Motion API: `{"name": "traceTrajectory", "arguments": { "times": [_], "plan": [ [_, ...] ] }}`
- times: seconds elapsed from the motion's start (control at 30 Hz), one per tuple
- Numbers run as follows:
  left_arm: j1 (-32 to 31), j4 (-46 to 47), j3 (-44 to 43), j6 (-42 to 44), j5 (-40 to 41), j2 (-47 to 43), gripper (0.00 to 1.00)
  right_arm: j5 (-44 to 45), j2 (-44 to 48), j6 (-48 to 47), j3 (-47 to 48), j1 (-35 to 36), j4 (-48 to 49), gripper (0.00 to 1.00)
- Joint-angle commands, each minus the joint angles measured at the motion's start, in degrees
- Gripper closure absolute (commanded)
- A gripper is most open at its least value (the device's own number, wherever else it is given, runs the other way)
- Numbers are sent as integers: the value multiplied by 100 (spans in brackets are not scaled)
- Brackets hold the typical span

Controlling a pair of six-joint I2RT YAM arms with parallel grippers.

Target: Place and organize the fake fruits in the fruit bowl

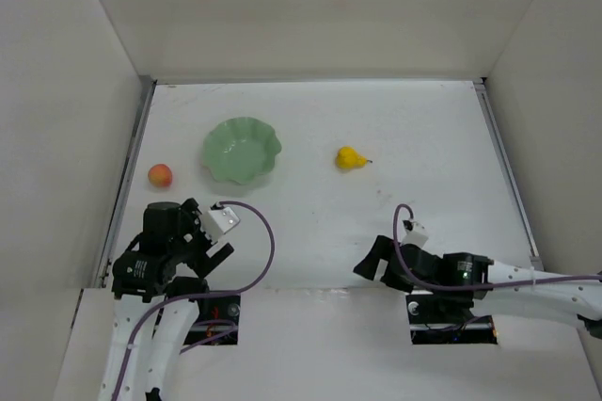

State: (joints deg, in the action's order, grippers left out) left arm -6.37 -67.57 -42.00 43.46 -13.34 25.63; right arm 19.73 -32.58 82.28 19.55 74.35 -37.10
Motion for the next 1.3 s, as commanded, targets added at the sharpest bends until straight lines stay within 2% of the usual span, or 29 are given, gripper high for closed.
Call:
{"name": "traceTrajectory", "arguments": {
  "times": [0.0,0.13,0.23,0.37,0.53,0.63,0.7,0.9,1.17,1.27],
  "plan": [
    [53,191,-19,31,-107,-75,0,145,-152,-176,180,40,-43,0],
    [140,717,-62,-214,25,-102,0,382,-547,-1193,881,-135,-78,0],
    [351,1131,-667,-829,191,318,0,567,-837,-2650,1821,-590,-69,0],
    [781,1570,-1705,-1374,358,1250,0,376,-1224,-4559,2798,-2030,421,0],
    [1756,1922,-2559,-2298,376,2621,0,-1161,-1856,-5871,3099,-3807,1826,0],
    [2363,2274,-2515,-2790,429,3210,0,-1524,-2453,-5943,3177,-4274,2295,0],
    [2469,2475,-2489,-2878,446,3456,0,-1490,-2857,-5882,3300,-4301,2400,0],
    [2549,3346,-2164,-3159,648,3747,0,-1120,-4228,-5750,3757,-4319,2612,0],
    [2593,3944,-1803,-3371,833,3827,0,-752,-6311,-4591,5049,-4512,2629,0],
    [2584,4032,-1698,-3379,842,3818,0,-506,-6909,-4588,5391,-4504,2656,0]
  ]
}}
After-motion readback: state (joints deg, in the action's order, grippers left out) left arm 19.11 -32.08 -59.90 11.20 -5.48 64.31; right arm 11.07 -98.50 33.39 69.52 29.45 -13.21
